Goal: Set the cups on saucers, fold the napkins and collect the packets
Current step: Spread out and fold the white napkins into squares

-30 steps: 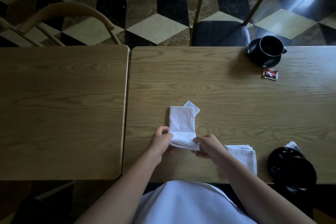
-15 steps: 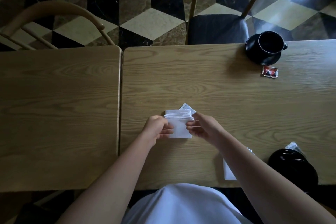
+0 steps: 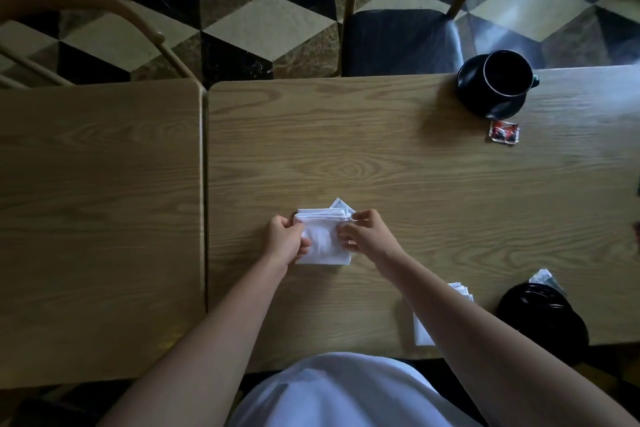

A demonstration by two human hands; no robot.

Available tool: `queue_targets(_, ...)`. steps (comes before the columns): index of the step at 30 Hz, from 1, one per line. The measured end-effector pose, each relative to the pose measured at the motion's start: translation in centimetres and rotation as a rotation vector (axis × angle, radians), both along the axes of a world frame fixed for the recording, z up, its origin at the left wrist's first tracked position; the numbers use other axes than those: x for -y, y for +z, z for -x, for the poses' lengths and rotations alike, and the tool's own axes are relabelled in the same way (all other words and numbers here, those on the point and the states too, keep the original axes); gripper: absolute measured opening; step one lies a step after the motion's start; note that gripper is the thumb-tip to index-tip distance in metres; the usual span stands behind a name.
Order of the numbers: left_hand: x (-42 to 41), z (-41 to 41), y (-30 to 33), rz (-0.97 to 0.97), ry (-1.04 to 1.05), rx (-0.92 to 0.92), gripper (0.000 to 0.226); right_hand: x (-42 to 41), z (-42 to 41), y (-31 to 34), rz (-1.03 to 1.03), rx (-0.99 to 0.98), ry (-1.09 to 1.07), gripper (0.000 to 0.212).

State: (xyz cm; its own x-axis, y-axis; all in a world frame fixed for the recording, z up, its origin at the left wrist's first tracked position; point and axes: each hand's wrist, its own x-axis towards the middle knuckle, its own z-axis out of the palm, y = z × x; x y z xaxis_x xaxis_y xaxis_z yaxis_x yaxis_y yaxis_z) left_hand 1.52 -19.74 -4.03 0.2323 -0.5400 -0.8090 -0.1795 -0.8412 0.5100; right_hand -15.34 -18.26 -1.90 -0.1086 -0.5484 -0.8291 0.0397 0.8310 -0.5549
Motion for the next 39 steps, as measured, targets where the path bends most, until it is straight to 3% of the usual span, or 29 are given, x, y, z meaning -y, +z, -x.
queue_targets(3, -0.4, 0.1, 0.4, 0.144, -0.101, 0.152, 0.019, -0.9, -0.3, 0.1, 0.121, -0.201, 0.122, 0.024)
queue_targets(5, -1.2, -0.4, 0.8, 0.269, -0.386, 0.278, 0.016, -1.9, -0.6, 0.7, 0.243, -0.324, 0.303, 0.018)
queue_targets(8, -2.7, -1.1, 1.3, 0.382, -0.844, 0.272, 0.002, -3.6, -1.2, 1.1, 0.343, -0.43, 0.72, 0.014)
queue_targets(11, -3.3, -1.3, 1.6, 0.402, -1.125, 0.288, 0.005, -4.7, -2.1, 0.6, 0.363, -0.507, 1.036, 0.023)
queue_targets(14, -2.9, -0.9, 1.5, 0.276, -1.233, 0.291, 0.008, -4.6, -3.0, 0.2, 0.376, -0.474, 1.113, 0.026)
queue_targets(20, -1.7, 0.1, 1.0, 0.059, -1.127, 0.223, 0.014, -3.5, -3.4, -0.1, 0.313, -0.415, 1.059, 0.021)
queue_targets(24, -1.7, -0.4, 0.4, 0.04, -1.017, 0.249, 0.011, -3.6, -2.4, -0.9, 0.176, -0.539, 1.075, 0.025)
queue_targets(28, -1.7, -1.7, 0.0, 0.078, -0.934, 0.233, 0.016, -4.0, -1.1, -0.9, 0.166, -0.578, 1.098, 0.027)
queue_targets(31, -2.5, -2.2, -0.2, 0.09, -0.831, 0.167, 0.013, -4.6, 0.0, -0.4, 0.18, -0.582, 0.931, 0.025)
queue_targets(33, -3.0, -2.3, -0.2, 0.131, -0.677, 0.212, 0.001, -4.7, 1.0, -0.3, 0.122, -0.592, 0.725, 0.019)
queue_targets(36, -3.9, -2.2, 0.0, 0.261, -0.279, 0.379, 0.022, -4.4, 1.7, -0.5, 0.03, -0.502, 0.472, 0.016)
queue_targets(39, -4.4, -1.9, 0.4, 0.181, 0.094, 0.238, 0.016, -4.1, 1.0, -1.1, -0.009, -0.381, 0.317, 0.021)
